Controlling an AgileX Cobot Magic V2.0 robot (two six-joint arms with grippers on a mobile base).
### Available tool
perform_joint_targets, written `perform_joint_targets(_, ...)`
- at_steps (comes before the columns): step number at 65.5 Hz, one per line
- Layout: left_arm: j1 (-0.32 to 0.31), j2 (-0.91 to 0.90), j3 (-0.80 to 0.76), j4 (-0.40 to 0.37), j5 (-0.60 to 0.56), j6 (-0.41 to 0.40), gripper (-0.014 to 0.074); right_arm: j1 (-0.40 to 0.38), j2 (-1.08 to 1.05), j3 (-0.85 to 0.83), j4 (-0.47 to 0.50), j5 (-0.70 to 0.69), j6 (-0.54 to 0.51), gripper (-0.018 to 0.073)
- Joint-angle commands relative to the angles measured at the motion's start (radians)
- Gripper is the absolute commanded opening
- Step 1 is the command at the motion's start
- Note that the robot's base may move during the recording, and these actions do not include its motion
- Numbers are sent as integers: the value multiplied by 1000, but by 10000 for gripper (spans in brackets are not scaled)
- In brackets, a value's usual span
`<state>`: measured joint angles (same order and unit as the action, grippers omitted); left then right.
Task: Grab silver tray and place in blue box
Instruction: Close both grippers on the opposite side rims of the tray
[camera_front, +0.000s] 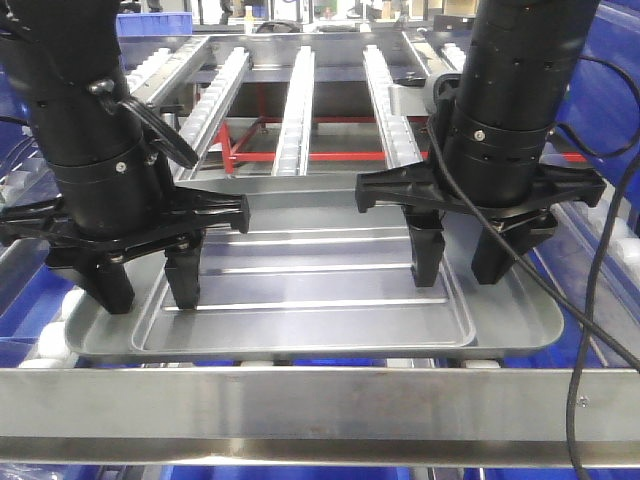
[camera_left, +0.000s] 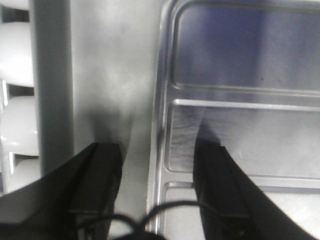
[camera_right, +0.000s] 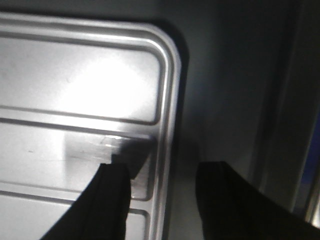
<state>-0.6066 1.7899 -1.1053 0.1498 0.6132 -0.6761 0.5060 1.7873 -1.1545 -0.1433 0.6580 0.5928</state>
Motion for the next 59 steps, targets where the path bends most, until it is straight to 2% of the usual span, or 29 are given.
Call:
perform_joint_targets(1,-1,-41,-27,1,-30,-8,248,-3,-37,-28,-10,-31,-1,426)
perform_joint_targets(59,-1,-41,-27,-1,-30,-8,248,-3,-13,-28,9,-22,-1,426)
